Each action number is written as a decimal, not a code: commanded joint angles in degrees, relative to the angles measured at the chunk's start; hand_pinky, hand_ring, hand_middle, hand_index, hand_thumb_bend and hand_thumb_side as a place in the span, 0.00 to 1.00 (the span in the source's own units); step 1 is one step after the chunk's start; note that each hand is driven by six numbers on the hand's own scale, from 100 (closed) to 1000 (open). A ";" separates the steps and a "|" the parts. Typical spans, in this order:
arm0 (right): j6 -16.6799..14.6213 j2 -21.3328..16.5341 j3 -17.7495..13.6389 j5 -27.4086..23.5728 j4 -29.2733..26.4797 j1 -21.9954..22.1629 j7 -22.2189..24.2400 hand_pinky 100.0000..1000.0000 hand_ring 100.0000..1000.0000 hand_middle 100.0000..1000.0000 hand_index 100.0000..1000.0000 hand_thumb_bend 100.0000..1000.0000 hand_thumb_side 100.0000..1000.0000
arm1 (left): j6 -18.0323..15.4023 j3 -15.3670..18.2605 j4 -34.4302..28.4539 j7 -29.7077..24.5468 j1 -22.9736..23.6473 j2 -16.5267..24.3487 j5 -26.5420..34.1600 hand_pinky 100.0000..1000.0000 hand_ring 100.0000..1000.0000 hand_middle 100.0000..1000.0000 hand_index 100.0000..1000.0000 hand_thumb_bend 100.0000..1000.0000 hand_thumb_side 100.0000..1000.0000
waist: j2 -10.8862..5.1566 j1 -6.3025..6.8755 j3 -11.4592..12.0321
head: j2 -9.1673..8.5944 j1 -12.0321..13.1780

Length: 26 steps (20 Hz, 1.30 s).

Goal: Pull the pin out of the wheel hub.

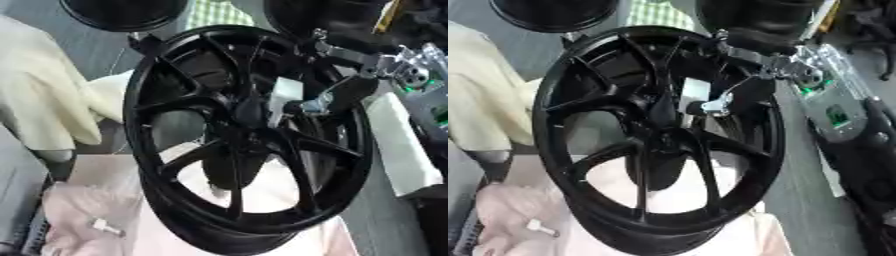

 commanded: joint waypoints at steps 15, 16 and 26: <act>-0.82 -0.28 -1.32 1.94 0.98 -0.63 -0.11 0.69 0.69 0.26 0.75 0.47 0.60 | 0.01 0.73 -1.16 -0.10 -0.27 1.85 -0.61 0.45 0.57 0.49 0.59 0.00 0.84 | -0.37 0.32 0.03 | 0.31 -0.53; -0.82 -0.25 -1.40 2.15 1.11 -0.59 -0.24 0.69 0.69 0.26 0.75 0.47 0.60 | 0.03 0.74 -1.16 -0.10 -0.24 1.81 -0.62 0.45 0.57 0.49 0.59 0.00 0.84 | -0.36 0.30 0.04 | 0.31 -0.56; -1.13 0.20 -1.71 2.94 2.40 -0.38 -0.49 0.69 0.68 0.25 0.71 0.47 0.60 | 0.07 0.79 -1.23 -0.07 -0.23 1.70 -0.64 0.45 0.57 0.49 0.59 0.00 0.84 | -0.34 0.23 0.29 | 0.31 -0.87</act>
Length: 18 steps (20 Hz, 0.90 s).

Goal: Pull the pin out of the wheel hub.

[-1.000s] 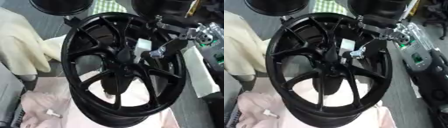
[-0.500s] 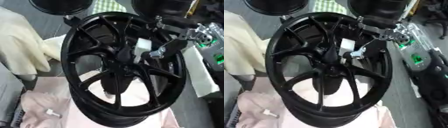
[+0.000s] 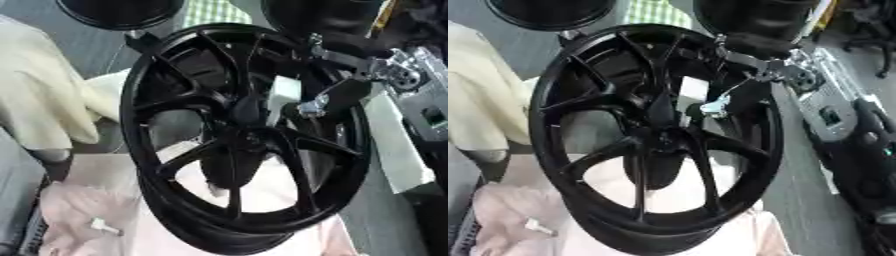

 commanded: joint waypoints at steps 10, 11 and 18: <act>0.08 -0.26 -1.11 0.24 0.07 -0.48 0.08 0.68 0.67 0.24 0.66 0.45 0.56 | 0.05 0.82 -1.20 0.02 -0.14 1.61 -0.67 0.45 0.57 0.49 0.59 0.00 0.85 | -0.54 0.32 0.27 | 0.31 -0.51; 0.14 -0.25 -1.13 0.19 0.06 -0.46 0.03 0.68 0.67 0.23 0.65 0.45 0.55 | 0.06 0.81 -1.20 0.02 -0.13 1.60 -0.67 0.45 0.57 0.49 0.59 0.00 0.85 | -0.54 0.32 0.26 | 0.31 -0.52; 1.14 -0.23 -1.09 -1.07 -0.39 -0.45 -0.41 0.65 0.65 0.20 0.58 0.41 0.43 | 0.07 0.82 -1.22 -0.02 -0.10 1.54 -0.63 0.45 0.57 0.49 0.59 0.00 0.85 | -0.53 0.37 0.29 | 0.31 -0.60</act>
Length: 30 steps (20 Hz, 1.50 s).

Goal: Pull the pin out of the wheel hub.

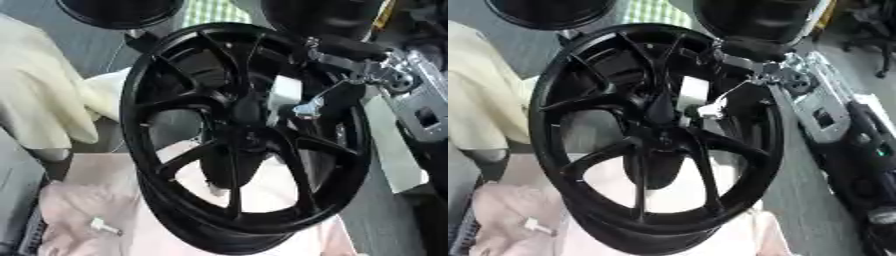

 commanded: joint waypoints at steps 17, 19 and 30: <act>4.72 -0.57 -0.78 -5.60 -1.87 -0.88 -0.56 0.58 0.54 0.12 0.44 0.24 0.24 | 0.10 0.90 -1.24 0.03 -0.10 1.32 -0.57 0.45 0.57 0.49 0.59 0.00 0.84 | -0.69 0.51 0.32 | 0.31 -0.51; 5.27 -0.61 -0.77 -6.36 -2.18 -0.91 -0.65 0.57 0.53 0.11 0.42 0.19 0.22 | 0.10 0.91 -1.25 0.04 -0.09 1.32 -0.56 0.45 0.57 0.49 0.59 0.00 0.84 | -0.72 0.52 0.34 | 0.31 -0.58; 6.93 -1.32 -0.58 -10.27 -4.83 -1.58 -0.10 0.53 0.47 0.07 0.32 0.14 0.12 | 0.01 0.90 -1.30 0.07 -0.12 1.40 -0.46 0.45 0.57 0.49 0.59 0.00 0.84 | -0.83 0.59 0.41 | 0.31 -0.94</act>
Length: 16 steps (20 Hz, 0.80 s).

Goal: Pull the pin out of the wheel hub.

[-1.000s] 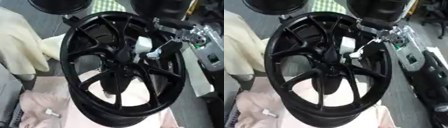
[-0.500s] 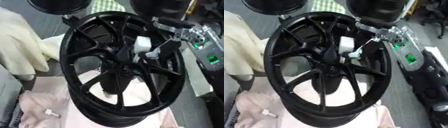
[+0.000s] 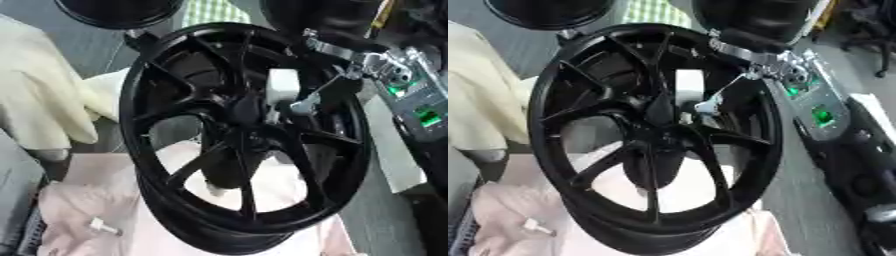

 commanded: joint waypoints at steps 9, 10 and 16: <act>1.67 -2.00 -1.44 -4.30 -3.37 -1.62 1.56 0.51 0.45 0.05 0.30 0.14 0.10 | -0.18 0.66 -1.11 0.05 -0.26 1.52 -0.42 0.45 0.56 0.49 0.59 0.00 0.84 | -0.78 0.73 0.00 | 0.31 -0.46; 1.98 -2.07 -1.61 -4.81 -3.67 -1.67 1.73 0.51 0.45 0.05 0.30 0.13 0.10 | -0.19 0.66 -1.12 0.05 -0.25 1.53 -0.42 0.45 0.56 0.49 0.59 0.00 0.84 | -0.76 0.75 0.00 | 0.31 -0.47; 4.13 -2.55 -2.57 -7.87 -5.33 -1.98 2.56 0.50 0.44 0.05 0.29 0.12 0.10 | -0.22 0.62 -1.14 0.04 -0.35 1.57 -0.38 0.45 0.56 0.49 0.59 0.00 0.84 | -0.75 0.83 0.02 | 0.31 -0.49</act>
